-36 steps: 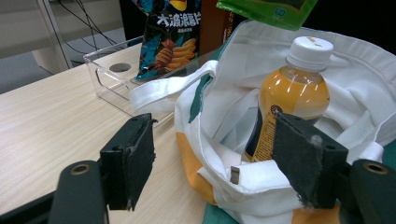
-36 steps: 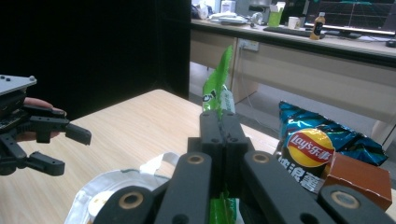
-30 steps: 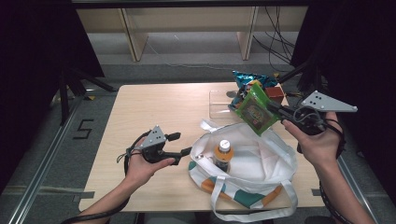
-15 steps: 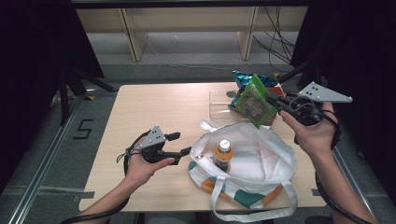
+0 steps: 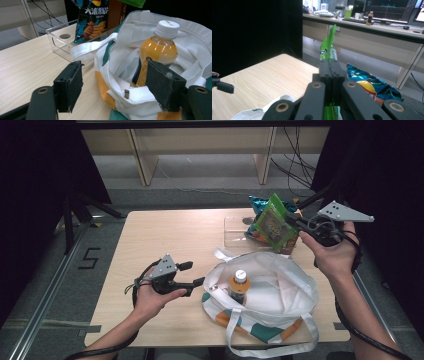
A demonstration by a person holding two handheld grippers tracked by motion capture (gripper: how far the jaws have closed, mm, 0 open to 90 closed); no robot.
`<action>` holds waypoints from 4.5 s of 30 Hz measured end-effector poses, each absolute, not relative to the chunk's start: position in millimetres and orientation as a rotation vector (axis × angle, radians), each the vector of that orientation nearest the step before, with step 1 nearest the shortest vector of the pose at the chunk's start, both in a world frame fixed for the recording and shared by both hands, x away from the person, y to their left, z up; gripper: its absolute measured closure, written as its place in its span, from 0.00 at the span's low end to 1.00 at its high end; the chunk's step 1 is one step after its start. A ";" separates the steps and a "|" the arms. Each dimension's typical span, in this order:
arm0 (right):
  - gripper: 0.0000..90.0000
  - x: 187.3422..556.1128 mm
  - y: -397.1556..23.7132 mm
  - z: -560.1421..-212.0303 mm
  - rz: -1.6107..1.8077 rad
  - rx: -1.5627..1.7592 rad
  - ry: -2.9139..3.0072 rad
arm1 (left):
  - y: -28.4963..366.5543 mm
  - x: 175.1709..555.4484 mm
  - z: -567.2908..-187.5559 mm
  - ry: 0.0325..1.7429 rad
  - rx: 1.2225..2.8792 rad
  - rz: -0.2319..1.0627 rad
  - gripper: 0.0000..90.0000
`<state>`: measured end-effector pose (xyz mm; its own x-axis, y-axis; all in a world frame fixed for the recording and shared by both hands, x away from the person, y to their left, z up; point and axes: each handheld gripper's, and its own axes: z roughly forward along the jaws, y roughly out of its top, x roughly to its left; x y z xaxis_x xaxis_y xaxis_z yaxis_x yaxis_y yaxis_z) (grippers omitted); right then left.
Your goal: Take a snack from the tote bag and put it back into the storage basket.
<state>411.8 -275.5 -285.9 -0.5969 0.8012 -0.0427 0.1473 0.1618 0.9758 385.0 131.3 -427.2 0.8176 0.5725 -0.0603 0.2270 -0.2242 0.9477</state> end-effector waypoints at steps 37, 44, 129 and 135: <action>1.00 454.1 -274.5 -296.2 1.416 0.963 1.841 | 132.6 386.0 -427.6 0.609 1.804 0.358 0.33; 1.00 459.2 -272.1 -301.7 1.416 0.990 1.836 | 132.7 386.1 -427.7 0.612 1.803 0.356 0.33; 1.00 498.0 -259.3 -342.1 1.294 0.959 1.837 | 133.3 385.9 -428.1 0.614 1.811 0.359 0.33; 1.00 499.4 -259.7 -345.5 1.290 0.971 1.851 | 133.3 385.9 -428.3 0.615 1.811 0.357 0.33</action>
